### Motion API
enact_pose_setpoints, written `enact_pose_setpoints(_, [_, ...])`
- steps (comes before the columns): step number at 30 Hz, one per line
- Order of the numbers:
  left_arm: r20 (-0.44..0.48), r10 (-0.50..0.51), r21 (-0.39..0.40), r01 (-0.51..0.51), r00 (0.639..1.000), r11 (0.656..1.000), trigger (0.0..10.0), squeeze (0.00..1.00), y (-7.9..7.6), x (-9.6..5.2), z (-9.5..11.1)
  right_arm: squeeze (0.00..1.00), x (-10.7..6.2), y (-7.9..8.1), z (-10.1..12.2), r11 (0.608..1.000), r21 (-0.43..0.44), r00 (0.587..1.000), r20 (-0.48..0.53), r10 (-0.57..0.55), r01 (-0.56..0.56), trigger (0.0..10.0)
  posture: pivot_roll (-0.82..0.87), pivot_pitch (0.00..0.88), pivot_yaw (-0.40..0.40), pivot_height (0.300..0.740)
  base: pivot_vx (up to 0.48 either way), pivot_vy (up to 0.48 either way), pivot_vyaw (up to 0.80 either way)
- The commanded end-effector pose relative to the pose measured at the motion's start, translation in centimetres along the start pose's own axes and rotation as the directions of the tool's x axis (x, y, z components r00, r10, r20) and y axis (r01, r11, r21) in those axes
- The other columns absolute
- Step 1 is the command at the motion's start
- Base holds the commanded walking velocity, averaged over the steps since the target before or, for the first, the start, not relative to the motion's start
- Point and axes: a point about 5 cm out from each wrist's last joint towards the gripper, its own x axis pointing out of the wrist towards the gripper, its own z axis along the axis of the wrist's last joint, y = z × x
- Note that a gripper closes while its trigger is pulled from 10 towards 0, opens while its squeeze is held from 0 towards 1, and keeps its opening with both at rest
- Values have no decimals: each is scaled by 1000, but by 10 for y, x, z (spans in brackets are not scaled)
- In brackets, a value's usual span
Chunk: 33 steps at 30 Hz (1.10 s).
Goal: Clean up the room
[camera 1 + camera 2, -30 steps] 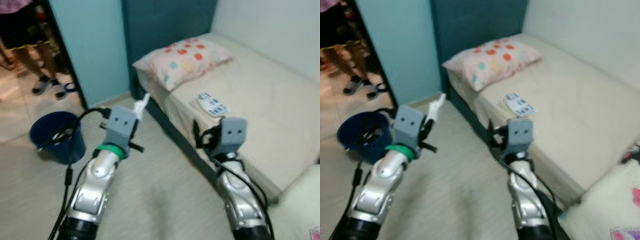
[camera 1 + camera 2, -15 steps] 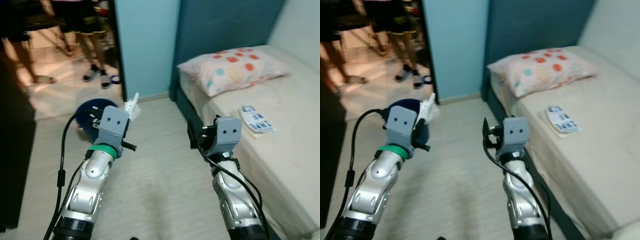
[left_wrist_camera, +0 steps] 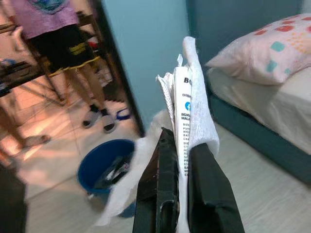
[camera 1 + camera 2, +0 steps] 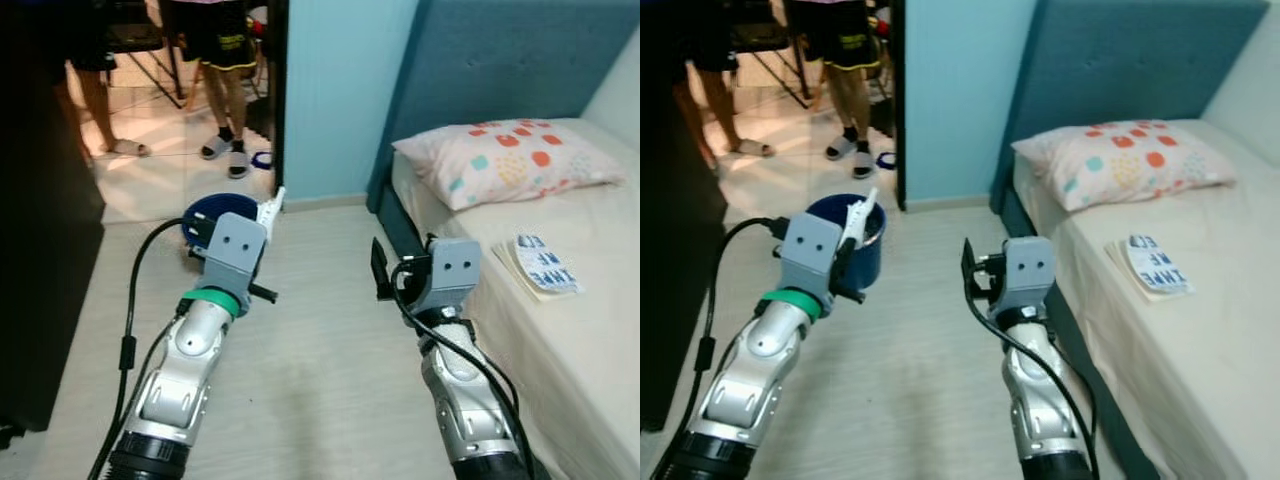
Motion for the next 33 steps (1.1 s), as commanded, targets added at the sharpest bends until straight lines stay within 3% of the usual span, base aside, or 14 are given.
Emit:
enact_pose_setpoints(1, [-13,-15,0,15,1000,1000,10000,0,-4,-1,-5,0,-3,-2,-3,1000,10,1000,-13,-6,6,10000,-51,46,32,740,428,0,0])
enact_pose_setpoints(14, [-11,-30,79,31,999,996,10000,0,-5,-4,-12,0,-2,-13,-13,999,-30,999,-48,-12,11,10000,-51,39,34,740,423,0,0])
enact_pose_setpoints(20, [-91,-21,124,32,996,992,10000,0,1,-21,-49,0,-6,-19,-28,998,-62,995,-100,-25,19,10000,-43,38,33,740,417,80,0])
enact_pose_setpoints(23, [-161,-4,149,28,987,988,10000,0,4,-39,-76,0,-23,-31,-52,994,-104,981,-187,-42,23,10000,-46,43,28,740,416,80,0])
enact_pose_setpoints(29, [-225,5,135,26,974,990,10000,0,5,-51,-96,0,-53,-43,-87,991,-122,938,-333,-92,53,10000,-48,41,22,740,413,243,0])
enact_pose_setpoints(31, [-264,6,129,29,964,991,10000,0,4,-55,-105,0,-68,-51,-104,986,-97,893,-418,-164,136,10000,-52,42,23,740,411,246,0])
enact_pose_setpoints(32, [-293,6,124,32,956,992,10000,0,3,-58,-112,0,-81,-55,-118,976,-76,847,-487,-214,203,10000,-53,41,27,740,409,244,0])
enact_pose_setpoints(33, [-301,5,129,35,954,991,10000,0,2,-60,-114,0,-85,-54,-121,975,-82,838,-500,-218,205,10000,-53,41,27,740,401,244,0])
